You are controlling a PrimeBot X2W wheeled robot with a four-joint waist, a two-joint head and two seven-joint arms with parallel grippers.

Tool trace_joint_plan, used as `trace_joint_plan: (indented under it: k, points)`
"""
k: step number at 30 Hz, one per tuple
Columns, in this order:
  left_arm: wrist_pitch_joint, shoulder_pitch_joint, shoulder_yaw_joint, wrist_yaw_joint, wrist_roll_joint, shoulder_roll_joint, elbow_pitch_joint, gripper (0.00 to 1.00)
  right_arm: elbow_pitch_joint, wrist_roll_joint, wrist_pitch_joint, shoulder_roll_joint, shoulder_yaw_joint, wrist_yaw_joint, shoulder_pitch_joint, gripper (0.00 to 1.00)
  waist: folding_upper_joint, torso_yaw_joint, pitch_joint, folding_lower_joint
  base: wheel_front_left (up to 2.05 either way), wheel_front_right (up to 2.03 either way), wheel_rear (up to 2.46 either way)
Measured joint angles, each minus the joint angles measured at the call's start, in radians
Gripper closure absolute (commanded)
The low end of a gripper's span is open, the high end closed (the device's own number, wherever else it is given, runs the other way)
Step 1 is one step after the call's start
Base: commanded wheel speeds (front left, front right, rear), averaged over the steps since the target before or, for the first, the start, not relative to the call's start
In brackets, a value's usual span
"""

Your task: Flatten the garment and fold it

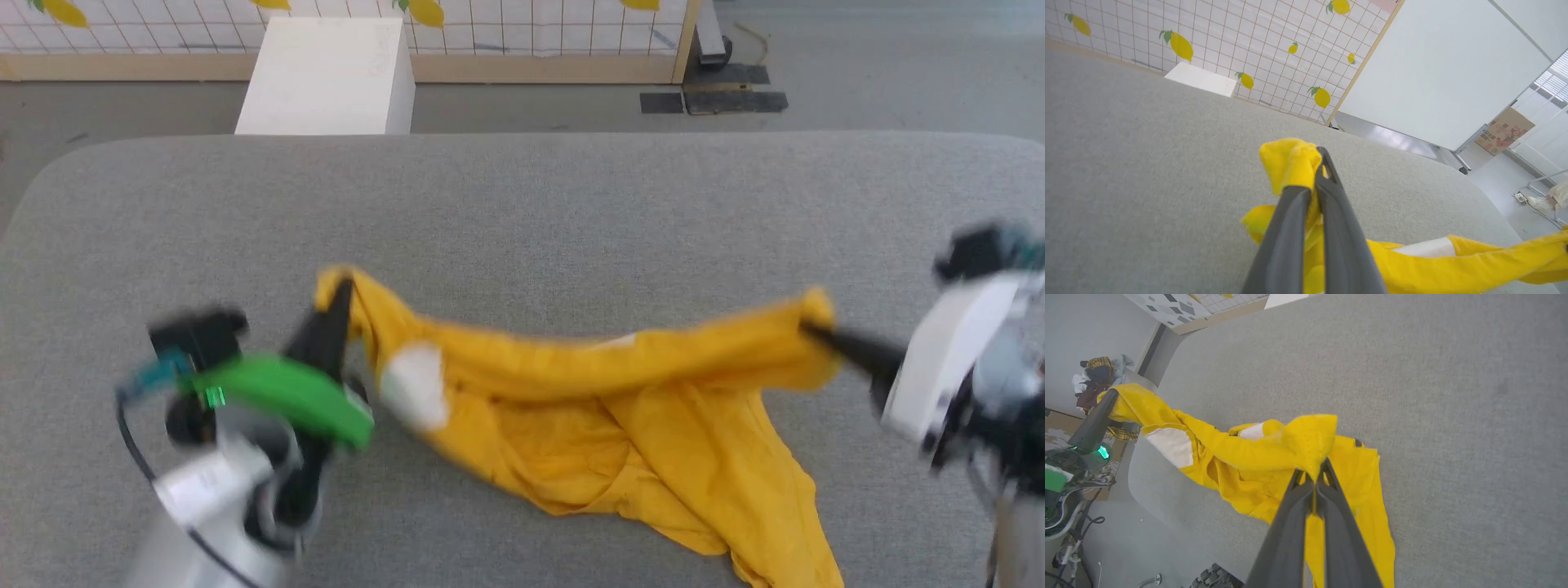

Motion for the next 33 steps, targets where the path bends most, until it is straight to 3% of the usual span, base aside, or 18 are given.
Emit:
trace_joint_plan:
  k: [3, 9, 17, 22, 28, 33]
  points:
    - [0.073, -0.192, -0.017, -0.038, 0.013, 0.044, 0.071, 1.00, 0.056, -0.038, 0.030, -0.028, -0.020, 0.000, -0.203, 1.00, 0.0000, 0.002, 0.020, 0.0000, 0.00, 0.00, 0.00]
    - [0.167, -0.605, -0.024, -0.043, 0.087, 0.102, 0.257, 1.00, 0.250, -0.177, 0.038, -0.006, -0.060, 0.000, -0.619, 1.00, 0.0000, 0.003, 0.085, 0.0000, 0.00, 0.00, 0.00]
    - [0.184, -1.090, -0.036, -0.013, 0.217, 0.159, 0.391, 1.00, 0.454, -0.304, -0.149, 0.051, -0.083, 0.000, -1.072, 1.00, 0.0000, -0.019, 0.209, 0.0001, 0.00, 0.00, 0.00]
    - [0.140, -1.285, -0.040, 0.003, 0.285, 0.194, 0.470, 1.00, 0.545, -0.372, -0.300, 0.058, -0.097, 0.000, -1.227, 1.00, 0.0000, -0.042, 0.282, 0.0002, 0.00, 0.00, 0.00]
    - [0.015, -1.426, -0.026, 0.061, 0.340, 0.209, 0.521, 1.00, 0.623, -0.378, -0.486, 0.064, -0.103, 0.000, -1.336, 1.00, 0.0000, -0.069, 0.365, 0.0003, 0.00, 0.00, 0.00]
    - [-0.034, -1.440, -0.023, 0.063, 0.340, 0.204, 0.574, 1.00, 0.695, -0.354, -0.525, 0.048, -0.087, 0.000, -1.360, 1.00, 0.0000, -0.080, 0.419, 0.0002, 0.00, 0.00, 0.00]
